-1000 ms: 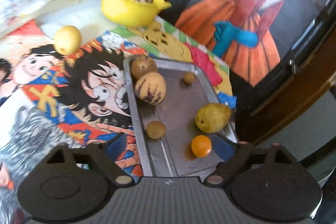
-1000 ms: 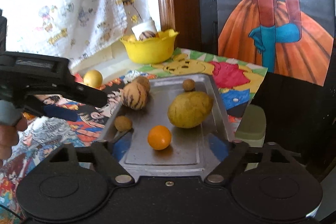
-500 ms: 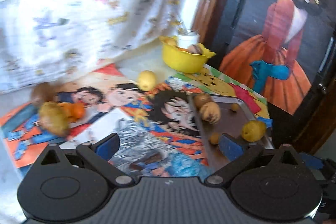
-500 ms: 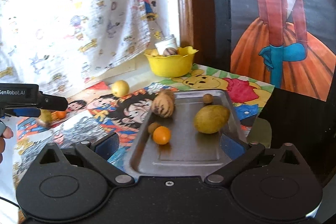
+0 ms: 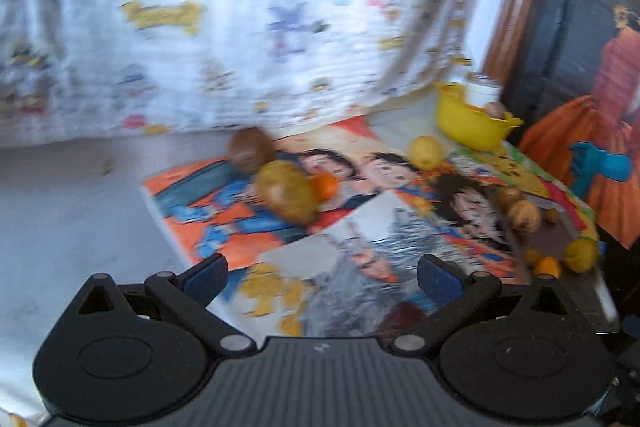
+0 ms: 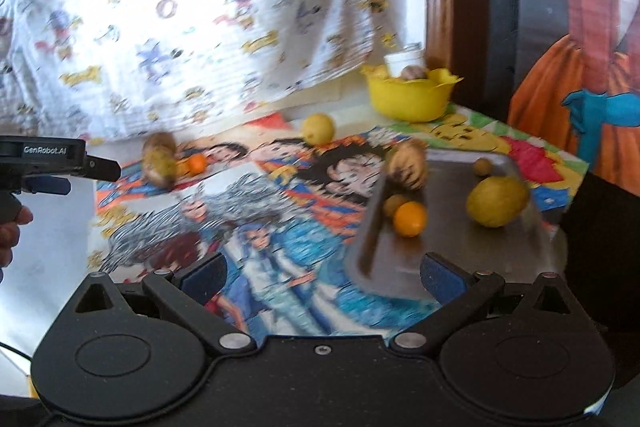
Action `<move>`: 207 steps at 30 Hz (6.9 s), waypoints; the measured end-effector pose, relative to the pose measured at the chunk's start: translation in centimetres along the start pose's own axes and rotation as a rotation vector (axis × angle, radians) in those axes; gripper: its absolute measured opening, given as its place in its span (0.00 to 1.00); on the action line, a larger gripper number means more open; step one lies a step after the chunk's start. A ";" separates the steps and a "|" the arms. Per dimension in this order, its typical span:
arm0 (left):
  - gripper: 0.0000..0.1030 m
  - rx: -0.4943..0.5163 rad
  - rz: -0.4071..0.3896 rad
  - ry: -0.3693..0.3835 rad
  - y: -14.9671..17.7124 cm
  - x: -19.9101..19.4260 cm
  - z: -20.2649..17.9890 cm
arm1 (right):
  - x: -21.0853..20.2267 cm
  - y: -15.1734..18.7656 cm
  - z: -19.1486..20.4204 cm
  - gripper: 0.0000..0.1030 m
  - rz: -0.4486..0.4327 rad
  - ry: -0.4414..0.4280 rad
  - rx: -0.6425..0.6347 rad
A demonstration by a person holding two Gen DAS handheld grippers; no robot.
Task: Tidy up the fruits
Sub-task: 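Withdraw both tools from the tray toward the remaining fruits, then reach left tool to a small orange while right tool reaches a lemon, then close left tool on small orange while right tool closes on lemon, then carry orange and lemon over the metal tray and open both tools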
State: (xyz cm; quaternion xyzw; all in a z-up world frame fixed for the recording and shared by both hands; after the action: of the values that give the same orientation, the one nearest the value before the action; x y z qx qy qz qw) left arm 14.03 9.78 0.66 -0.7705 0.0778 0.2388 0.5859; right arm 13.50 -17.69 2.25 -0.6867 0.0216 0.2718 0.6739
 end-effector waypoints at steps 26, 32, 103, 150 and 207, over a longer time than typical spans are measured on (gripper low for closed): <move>1.00 -0.021 -0.021 -0.057 0.3 1.3 5.6 | 3.2 1.1 4.8 0.99 0.103 -0.080 -0.112; 1.00 0.000 -0.021 -0.035 0.2 1.6 5.3 | 3.7 0.5 5.2 1.00 0.101 -0.102 -0.132; 0.33 0.547 0.293 0.231 -3.4 21.8 -5.7 | 37.3 -8.7 -0.4 0.82 0.135 -0.255 -0.079; 0.33 0.322 0.125 0.296 -6.5 15.6 -12.5 | 21.4 -13.5 -4.4 0.56 -0.044 -0.220 0.006; 0.33 0.328 0.263 0.491 7.4 9.5 -26.8 | 6.1 1.8 -17.5 0.56 0.010 0.029 0.063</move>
State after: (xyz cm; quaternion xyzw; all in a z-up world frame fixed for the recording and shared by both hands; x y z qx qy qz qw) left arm 26.80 -16.10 -4.78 -0.6837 0.3530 0.1038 0.6302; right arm 24.01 -32.15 -2.84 -0.6690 0.0432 0.2641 0.6934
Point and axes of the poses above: each gripper's, at about its wrist camera, not at the fingertips, and x roughly the way its jaws point, z to its left, y to its underside, the point moved 6 cm from there along x, roughly the way its jaws point, and after that the axes turned 11 degrees about -z, right-handed, at the moved point
